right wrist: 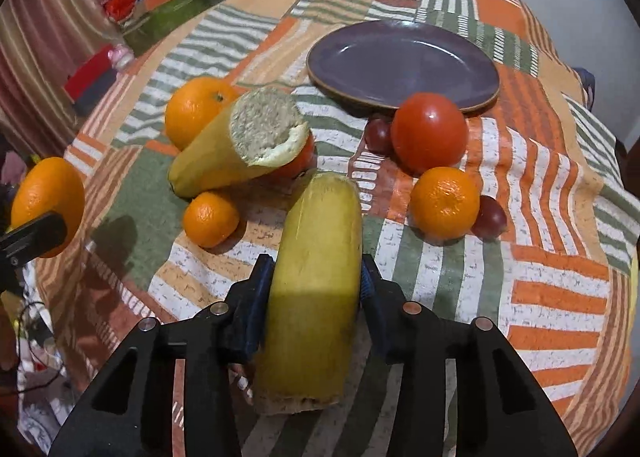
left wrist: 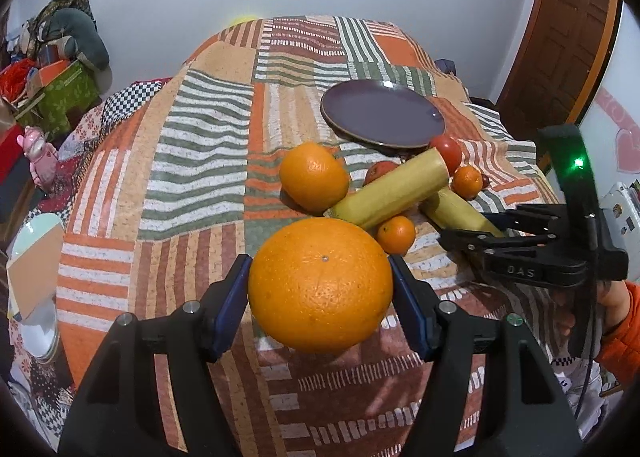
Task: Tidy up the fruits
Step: 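Close the right tool on the corn cob while the left tool lifts the orange, then lower the orange onto the purple plate with the left tool while the right tool sets the corn beside it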
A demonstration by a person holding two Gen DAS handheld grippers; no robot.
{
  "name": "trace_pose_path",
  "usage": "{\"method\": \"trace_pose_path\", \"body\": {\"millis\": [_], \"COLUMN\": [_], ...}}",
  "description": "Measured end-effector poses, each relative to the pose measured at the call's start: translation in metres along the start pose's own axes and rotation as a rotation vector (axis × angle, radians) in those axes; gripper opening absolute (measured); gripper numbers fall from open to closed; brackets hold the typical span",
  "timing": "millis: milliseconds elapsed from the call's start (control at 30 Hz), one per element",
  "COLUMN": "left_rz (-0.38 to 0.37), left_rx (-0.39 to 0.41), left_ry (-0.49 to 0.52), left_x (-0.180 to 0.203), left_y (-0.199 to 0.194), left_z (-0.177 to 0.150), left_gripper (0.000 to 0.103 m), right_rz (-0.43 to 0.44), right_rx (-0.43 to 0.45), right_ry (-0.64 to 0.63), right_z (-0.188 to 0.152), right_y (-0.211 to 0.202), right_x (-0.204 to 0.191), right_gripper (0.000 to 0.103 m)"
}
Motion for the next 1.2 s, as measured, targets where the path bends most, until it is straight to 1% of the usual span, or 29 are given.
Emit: {"method": "trace_pose_path", "body": {"millis": [200, 433, 667, 800, 1000, 1200], "left_rz": [-0.006, -0.027, -0.037, -0.05, -0.047, -0.071], "left_rx": [0.033, 0.077, 0.124, 0.133, 0.138, 0.093], "left_ry": [0.013, 0.04, 0.065, 0.069, 0.087, 0.059], "left_x": [0.01, 0.03, 0.048, 0.055, 0.067, 0.067], "left_y": [0.001, 0.002, 0.006, 0.011, 0.029, 0.061], "left_z": [0.023, 0.057, 0.1, 0.121, 0.151, 0.175], "left_gripper": [0.067, 0.067, 0.067, 0.067, 0.067, 0.067], "right_rz": [-0.019, -0.048, -0.09, -0.11, -0.139, -0.152], "right_rx": [0.09, 0.211, 0.301, 0.343, 0.378, 0.385], "right_ry": [0.026, 0.037, 0.035, 0.039, 0.039, 0.037], "right_z": [0.006, 0.033, 0.064, 0.081, 0.103, 0.123], "right_y": [-0.036, -0.078, -0.1, -0.107, -0.107, -0.097], "right_x": [0.015, 0.031, 0.049, 0.062, 0.08, 0.095], "right_gripper": [0.036, 0.036, 0.036, 0.036, 0.036, 0.036]}}
Point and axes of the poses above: each gripper's, at about its wrist camera, not at the fingertips, and y roughly the way its jaws point, x to its right, z to its top, the point moved 7 cm from there along y, roughly the way its jaws point, and after that the axes turned 8 degrees about -y, right-handed, at the moved point
